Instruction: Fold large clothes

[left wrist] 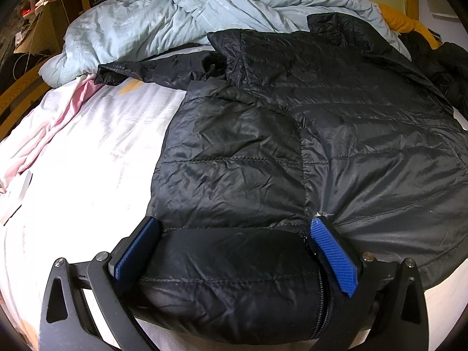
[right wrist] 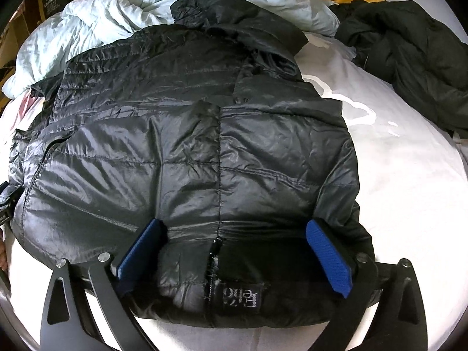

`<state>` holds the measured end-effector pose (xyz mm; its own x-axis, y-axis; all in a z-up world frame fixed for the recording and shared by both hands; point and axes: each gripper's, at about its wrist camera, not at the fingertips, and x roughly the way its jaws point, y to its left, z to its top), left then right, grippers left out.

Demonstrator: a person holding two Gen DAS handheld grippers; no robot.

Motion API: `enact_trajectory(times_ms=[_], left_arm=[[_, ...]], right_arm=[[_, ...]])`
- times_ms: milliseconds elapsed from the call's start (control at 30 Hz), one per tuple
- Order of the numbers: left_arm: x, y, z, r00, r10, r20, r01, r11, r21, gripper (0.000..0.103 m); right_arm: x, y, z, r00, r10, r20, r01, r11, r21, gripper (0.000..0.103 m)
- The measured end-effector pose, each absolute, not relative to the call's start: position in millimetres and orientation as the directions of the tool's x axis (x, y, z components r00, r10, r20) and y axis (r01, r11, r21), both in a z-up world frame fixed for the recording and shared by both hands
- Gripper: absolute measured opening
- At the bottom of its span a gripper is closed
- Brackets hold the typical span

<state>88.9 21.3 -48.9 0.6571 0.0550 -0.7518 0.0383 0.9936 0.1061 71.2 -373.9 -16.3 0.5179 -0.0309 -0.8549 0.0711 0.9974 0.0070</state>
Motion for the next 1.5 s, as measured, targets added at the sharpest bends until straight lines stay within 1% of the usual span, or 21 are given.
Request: enact_trajectory(times_ms=[100, 233, 300, 433, 567, 633, 733, 833, 900, 933, 967, 1033, 1100, 1233, 1333, 1367, 1400, 1433, 1467, 1500], left_arm=[[87, 22, -46, 0.666, 0.044, -0.744, 0.056, 0.992, 0.109, 0.103], [79, 32, -32, 0.724, -0.024, -0.689, 0.053, 0.998, 0.021, 0.103], [75, 35, -24, 0.748, -0.040, -0.662, 0.060, 0.998, 0.007, 0.103], [67, 30, -12, 0.786, -0.036, -0.617, 0.096, 0.993, 0.064, 0.103], [51, 12, -3, 0.797, -0.069, -0.599, 0.185, 0.973, 0.135, 0.103], [43, 0, -1, 0.801, -0.082, -0.594, 0.240, 0.952, 0.192, 0.103], [33, -14, -4, 0.793, -0.081, -0.604, 0.296, 0.917, 0.266, 0.103], [28, -19, -7, 0.738, -0.131, -0.662, 0.377, 0.893, 0.245, 0.103], [26, -21, -8, 0.703, -0.156, -0.694, 0.421, 0.877, 0.230, 0.102], [24, -24, -9, 0.691, -0.157, -0.705, 0.440, 0.866, 0.238, 0.102], [21, -27, -11, 0.684, -0.152, -0.714, 0.455, 0.854, 0.254, 0.102], [16, -31, -19, 0.660, -0.123, -0.741, 0.478, 0.829, 0.289, 0.102], [15, -32, -31, 0.640, -0.079, -0.765, 0.472, 0.826, 0.309, 0.102], [20, -28, -38, 0.640, -0.034, -0.768, 0.428, 0.845, 0.320, 0.103], [30, -17, -39, 0.667, 0.036, -0.744, 0.354, 0.864, 0.359, 0.102], [34, -13, -40, 0.676, 0.058, -0.735, 0.328, 0.869, 0.371, 0.101], [38, -8, -41, 0.684, 0.076, -0.725, 0.303, 0.875, 0.377, 0.100], [41, -4, -42, 0.686, 0.082, -0.723, 0.286, 0.883, 0.373, 0.094], [45, 0, -41, 0.680, 0.071, -0.730, 0.285, 0.891, 0.353, 0.083], [46, 2, -40, 0.674, 0.058, -0.737, 0.288, 0.898, 0.333, 0.076]], right_arm=[[71, -374, -16, 0.518, -0.029, -0.855, 0.072, 0.997, 0.010, 0.101], [70, -371, -15, 0.528, -0.044, -0.848, 0.066, 0.998, -0.010, 0.101], [70, -370, -15, 0.529, -0.048, -0.847, 0.060, 0.998, -0.019, 0.101], [69, -372, -11, 0.532, -0.045, -0.845, 0.071, 0.997, -0.009, 0.101], [65, -368, -5, 0.549, -0.019, -0.835, 0.043, 0.999, 0.006, 0.101], [62, -365, 0, 0.565, -0.013, -0.825, 0.022, 1.000, 0.000, 0.101], [54, -355, 9, 0.598, 0.004, -0.802, -0.021, 1.000, -0.010, 0.101], [42, -340, 19, 0.620, 0.050, -0.783, -0.107, 0.994, -0.021, 0.101], [31, -327, 21, 0.594, 0.126, -0.795, -0.217, 0.976, -0.007, 0.101], [27, -323, 21, 0.580, 0.149, -0.801, -0.257, 0.966, -0.006, 0.101], [19, -316, 20, 0.577, 0.149, -0.803, -0.301, 0.953, -0.040, 0.101], [3, -304, 18, 0.636, 0.053, -0.770, -0.323, 0.924, -0.203, 0.101], [-3, -300, 12, 0.669, -0.019, -0.743, -0.320, 0.895, -0.311, 0.101], [5, -315, -3, 0.625, -0.104, -0.774, -0.266, 0.903, -0.336, 0.101], [12, -329, -7, 0.615, -0.158, -0.772, -0.208, 0.912, -0.353, 0.101], [15, -331, -8, 0.618, -0.169, -0.768, -0.192, 0.914, -0.356, 0.101], [18, -334, -8, 0.624, -0.185, -0.760, -0.174, 0.914, -0.366, 0.097], [20, -336, -8, 0.633, -0.222, -0.742, -0.146, 0.907, -0.396, 0.094], [22, -334, -8, 0.644, -0.251, -0.723, -0.127, 0.897, -0.424, 0.092], [23, -333, -7, 0.658, -0.261, -0.707, -0.124, 0.888, -0.443, 0.086]])
